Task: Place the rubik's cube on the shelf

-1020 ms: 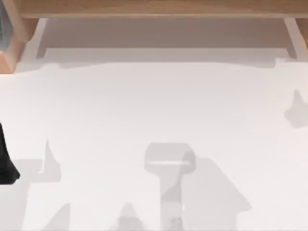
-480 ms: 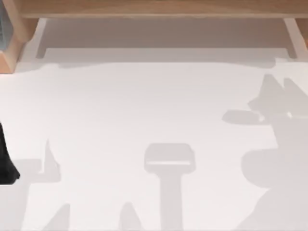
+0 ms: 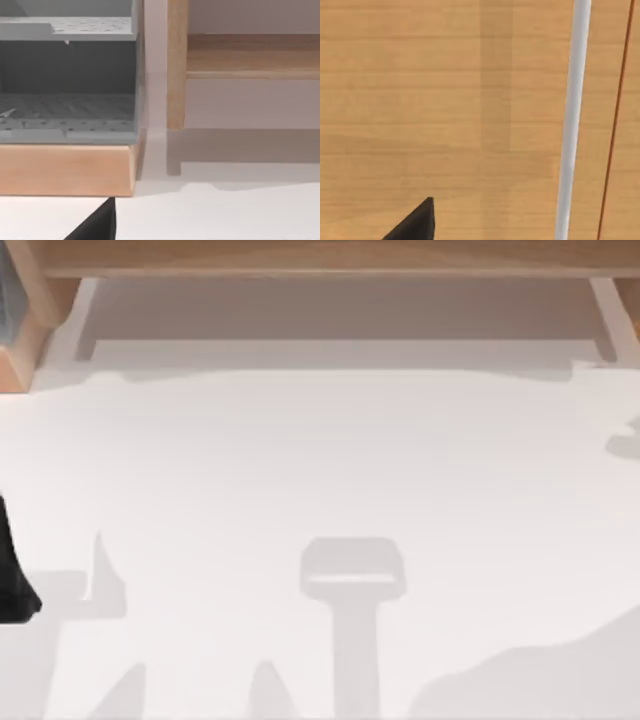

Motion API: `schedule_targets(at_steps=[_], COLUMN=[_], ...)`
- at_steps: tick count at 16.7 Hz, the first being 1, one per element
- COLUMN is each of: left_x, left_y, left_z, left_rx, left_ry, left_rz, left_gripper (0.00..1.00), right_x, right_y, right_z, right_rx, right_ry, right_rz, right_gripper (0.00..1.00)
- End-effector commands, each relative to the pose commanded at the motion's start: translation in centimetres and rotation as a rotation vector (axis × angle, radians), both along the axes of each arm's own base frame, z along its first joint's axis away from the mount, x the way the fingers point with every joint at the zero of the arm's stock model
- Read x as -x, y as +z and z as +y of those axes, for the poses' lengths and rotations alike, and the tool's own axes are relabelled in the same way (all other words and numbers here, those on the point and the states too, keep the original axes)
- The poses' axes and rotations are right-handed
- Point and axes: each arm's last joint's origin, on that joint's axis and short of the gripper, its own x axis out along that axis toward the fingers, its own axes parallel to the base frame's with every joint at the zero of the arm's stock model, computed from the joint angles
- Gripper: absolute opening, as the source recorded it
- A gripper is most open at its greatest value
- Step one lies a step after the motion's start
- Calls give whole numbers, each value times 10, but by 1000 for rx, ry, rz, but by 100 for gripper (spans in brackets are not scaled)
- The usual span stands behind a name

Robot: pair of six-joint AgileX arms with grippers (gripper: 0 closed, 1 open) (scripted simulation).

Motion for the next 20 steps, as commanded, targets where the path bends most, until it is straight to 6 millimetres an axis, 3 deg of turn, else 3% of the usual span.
schedule_targets(at_steps=[7, 13, 18, 20], left_x=[0, 0, 0, 0], left_y=[0, 0, 0, 0], left_z=[0, 0, 0, 0], left_rx=[0, 0, 0, 0], left_ry=[0, 0, 0, 0], left_rz=[0, 0, 0, 0], left_gripper=[100, 100, 100, 100], right_x=[-1, -23, -26, -26], right_y=[-3, -2, -2, -2], right_z=[1, -1, -2, -2], right_rx=[5, 8, 8, 8], right_ry=[2, 0, 0, 0], right_rz=[2, -1, -1, -1], right_gripper=[100, 100, 100, 85])
